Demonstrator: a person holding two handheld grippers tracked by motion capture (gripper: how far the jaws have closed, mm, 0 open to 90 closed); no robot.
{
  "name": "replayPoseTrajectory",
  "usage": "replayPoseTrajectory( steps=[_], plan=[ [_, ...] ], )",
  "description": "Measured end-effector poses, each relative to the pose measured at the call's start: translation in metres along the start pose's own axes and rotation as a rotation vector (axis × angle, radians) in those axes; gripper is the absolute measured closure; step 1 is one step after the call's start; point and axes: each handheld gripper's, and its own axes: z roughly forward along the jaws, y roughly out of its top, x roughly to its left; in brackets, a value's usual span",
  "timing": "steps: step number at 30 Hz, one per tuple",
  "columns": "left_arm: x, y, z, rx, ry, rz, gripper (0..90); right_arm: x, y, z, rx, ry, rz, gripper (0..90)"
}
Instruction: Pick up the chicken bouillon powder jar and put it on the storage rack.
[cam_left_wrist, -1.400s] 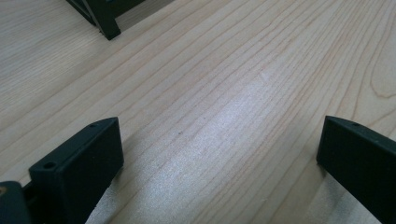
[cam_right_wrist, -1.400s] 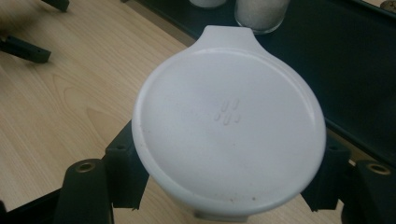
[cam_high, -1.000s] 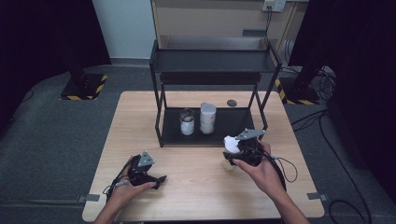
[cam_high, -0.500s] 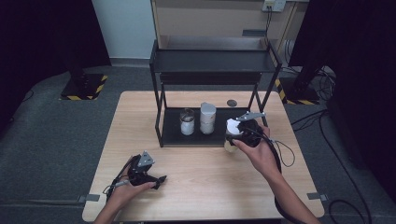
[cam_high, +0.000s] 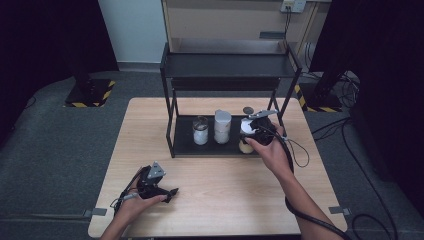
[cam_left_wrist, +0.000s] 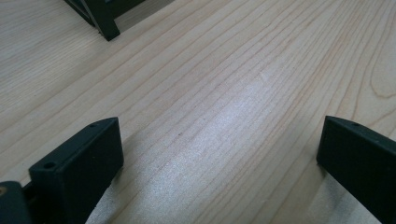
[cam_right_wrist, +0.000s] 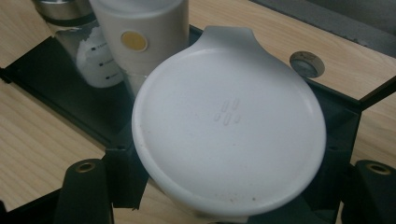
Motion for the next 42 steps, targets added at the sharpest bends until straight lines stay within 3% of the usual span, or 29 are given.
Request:
replayPoseTrajectory(
  steps=[25,42],
  plan=[
    [0.0,0.0,0.0,0.0,-0.001,0.001,0.0,-0.013,0.019,0.032,0.024,-0.03,0.041,31.0],
    [0.0,0.0,0.0,0.0,-0.002,0.002,0.0,-0.017,0.025,0.043,0.03,-0.038,0.059,31.0]
  ],
)
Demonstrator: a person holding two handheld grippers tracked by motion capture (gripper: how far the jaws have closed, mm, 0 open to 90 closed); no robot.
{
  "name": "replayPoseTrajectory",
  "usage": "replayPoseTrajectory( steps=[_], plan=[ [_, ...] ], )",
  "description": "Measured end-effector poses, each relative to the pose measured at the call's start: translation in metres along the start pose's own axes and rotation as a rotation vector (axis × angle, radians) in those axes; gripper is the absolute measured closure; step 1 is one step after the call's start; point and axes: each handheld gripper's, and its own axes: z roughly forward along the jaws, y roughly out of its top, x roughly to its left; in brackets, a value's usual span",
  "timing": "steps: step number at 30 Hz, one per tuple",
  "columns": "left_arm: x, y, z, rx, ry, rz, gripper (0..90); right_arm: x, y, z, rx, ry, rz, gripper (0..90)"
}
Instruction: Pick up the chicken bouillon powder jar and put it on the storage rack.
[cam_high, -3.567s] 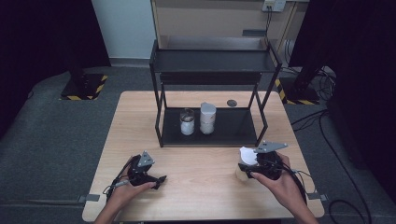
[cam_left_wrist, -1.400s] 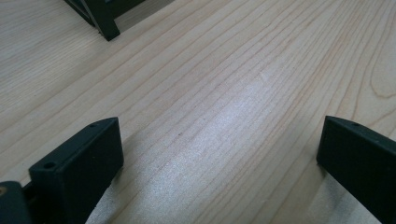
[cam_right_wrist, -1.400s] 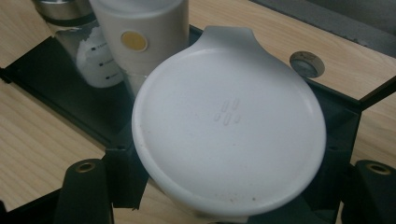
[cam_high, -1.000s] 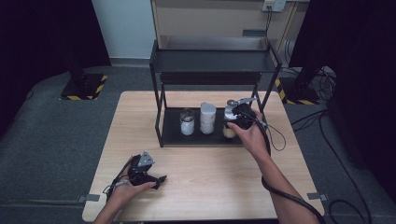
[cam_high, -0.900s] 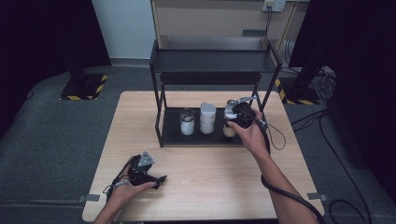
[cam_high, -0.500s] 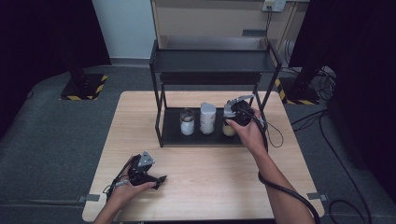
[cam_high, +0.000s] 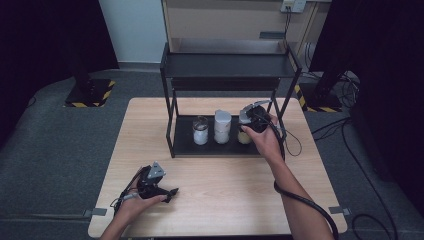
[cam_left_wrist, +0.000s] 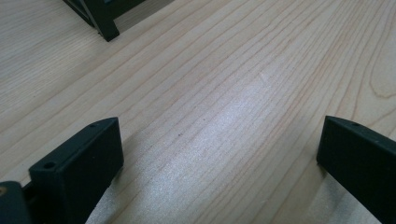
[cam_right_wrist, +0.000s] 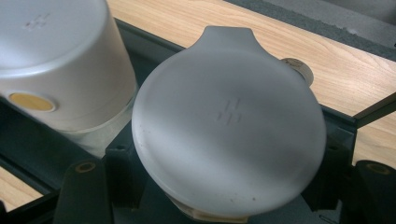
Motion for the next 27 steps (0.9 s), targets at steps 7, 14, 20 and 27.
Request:
replayPoseTrajectory(
  steps=[7,14,20,27],
  plan=[
    [0.0,0.0,0.0,0.0,0.0,0.0,0.0,-0.001,-0.0004,0.0012,0.001,-0.003,0.004,31.0],
    [0.0,0.0,0.0,0.0,0.0,0.0,0.0,-0.0034,0.0011,0.0016,0.008,0.005,-0.006,30.9],
    [0.0,0.0,0.0,0.0,0.0,0.0,0.0,-0.0071,0.0006,0.0014,0.008,0.014,0.001,30.8],
    [-0.0001,0.0,0.0,0.0,0.0,0.0,0.0,-0.0072,0.0024,0.0016,0.015,0.014,0.009,30.7]
  ],
)
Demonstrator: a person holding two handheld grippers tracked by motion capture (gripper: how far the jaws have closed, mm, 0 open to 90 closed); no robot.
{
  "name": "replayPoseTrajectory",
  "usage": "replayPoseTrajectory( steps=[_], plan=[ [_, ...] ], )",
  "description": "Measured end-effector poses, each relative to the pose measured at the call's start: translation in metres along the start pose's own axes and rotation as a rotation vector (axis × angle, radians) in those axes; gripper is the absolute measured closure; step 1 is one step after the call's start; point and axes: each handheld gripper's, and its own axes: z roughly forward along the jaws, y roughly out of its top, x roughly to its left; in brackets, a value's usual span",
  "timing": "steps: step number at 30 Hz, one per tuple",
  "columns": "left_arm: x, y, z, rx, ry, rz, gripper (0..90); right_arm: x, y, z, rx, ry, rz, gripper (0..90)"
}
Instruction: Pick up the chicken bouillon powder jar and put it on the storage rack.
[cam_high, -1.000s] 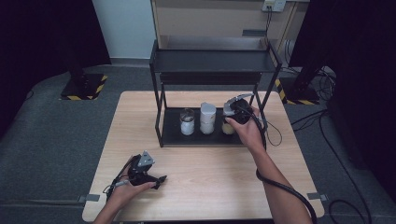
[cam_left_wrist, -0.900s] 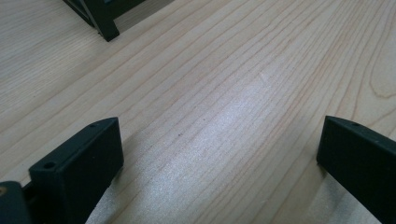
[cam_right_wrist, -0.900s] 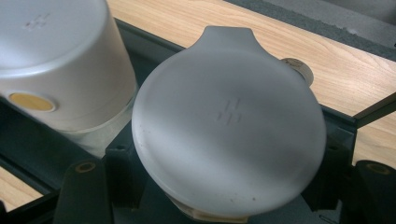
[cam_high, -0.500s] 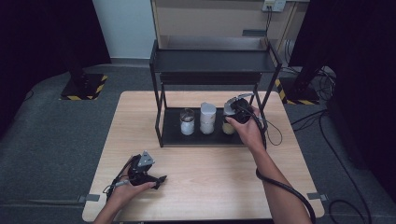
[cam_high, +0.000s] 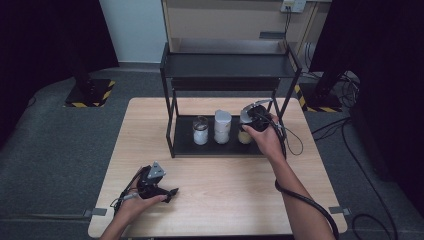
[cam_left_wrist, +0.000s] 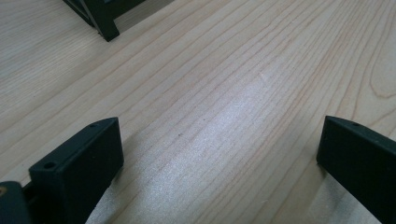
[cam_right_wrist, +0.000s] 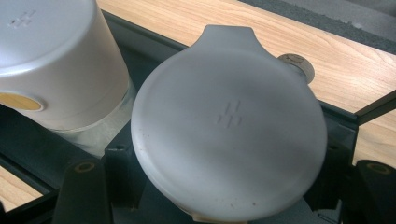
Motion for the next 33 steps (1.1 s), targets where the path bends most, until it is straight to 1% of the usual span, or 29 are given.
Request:
replayPoseTrajectory(
  steps=[9,18,22,24,27,33],
  plan=[
    [0.0,0.0,0.0,0.0,0.0,0.0,0.0,-0.0015,0.0009,-0.0002,0.005,0.002,-0.002,30.4],
    [0.0,0.0,0.0,0.0,0.0,0.0,0.0,-0.003,0.0007,0.0004,0.006,0.01,0.0,27.3],
    [0.0,0.0,0.0,0.0,0.0,0.0,0.0,-0.0062,0.0013,0.0009,0.009,0.022,0.014,19.8],
    [0.0,0.0,0.0,0.0,0.0,0.0,0.0,-0.0061,0.0011,0.0005,0.008,0.019,0.017,16.5],
    [0.0,0.0,0.0,0.0,0.0,0.0,0.0,-0.0055,0.0014,-0.001,0.011,0.013,0.018,12.9],
    [0.0,0.0,0.0,0.0,0.0,0.0,0.0,-0.0045,0.0011,-0.0035,0.018,0.008,0.028,8.6]
  ],
)
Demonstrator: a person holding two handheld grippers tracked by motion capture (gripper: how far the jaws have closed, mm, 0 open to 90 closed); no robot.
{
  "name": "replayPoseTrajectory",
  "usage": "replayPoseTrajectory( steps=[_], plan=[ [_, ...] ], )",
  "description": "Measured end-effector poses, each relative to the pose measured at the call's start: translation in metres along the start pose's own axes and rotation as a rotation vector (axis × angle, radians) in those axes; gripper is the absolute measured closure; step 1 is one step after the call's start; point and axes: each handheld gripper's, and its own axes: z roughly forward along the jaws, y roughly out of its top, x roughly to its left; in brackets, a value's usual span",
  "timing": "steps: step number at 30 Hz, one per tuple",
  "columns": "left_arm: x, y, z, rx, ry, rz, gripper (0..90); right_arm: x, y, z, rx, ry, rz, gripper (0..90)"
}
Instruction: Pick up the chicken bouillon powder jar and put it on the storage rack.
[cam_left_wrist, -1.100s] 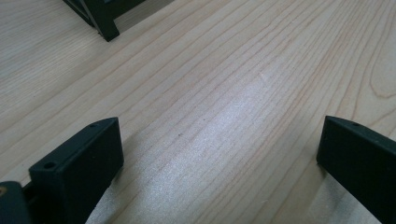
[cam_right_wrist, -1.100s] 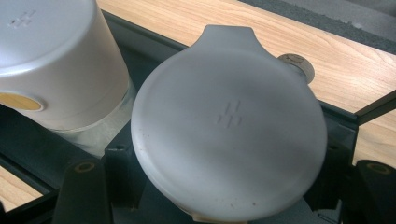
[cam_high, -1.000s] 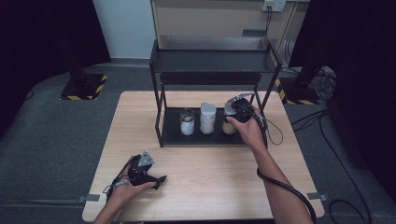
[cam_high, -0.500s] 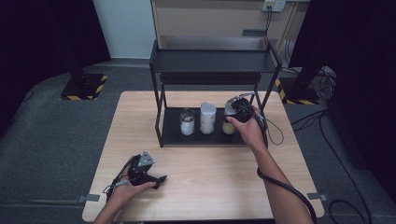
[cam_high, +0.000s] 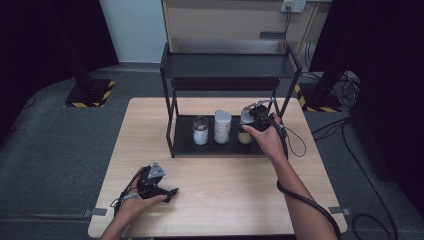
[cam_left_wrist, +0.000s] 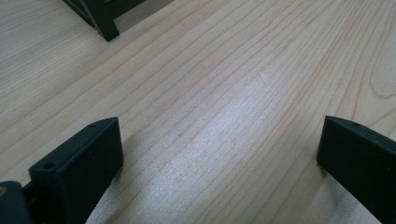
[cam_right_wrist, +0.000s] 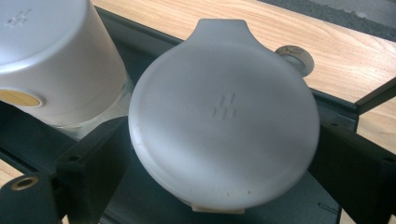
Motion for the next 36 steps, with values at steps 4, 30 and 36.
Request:
replayPoseTrajectory(
  steps=[4,30,36],
  plan=[
    [0.0,0.0,0.0,0.0,0.0,0.0,0.0,0.001,0.001,0.0,0.017,0.003,0.002,7.6],
    [0.0,0.0,0.0,0.0,0.0,0.0,0.0,0.002,-0.021,-0.015,0.022,0.035,0.03,6.7],
    [0.0,0.0,0.0,0.0,0.0,0.0,0.0,0.002,-0.027,-0.019,0.016,0.049,0.024,6.7]
  ],
)
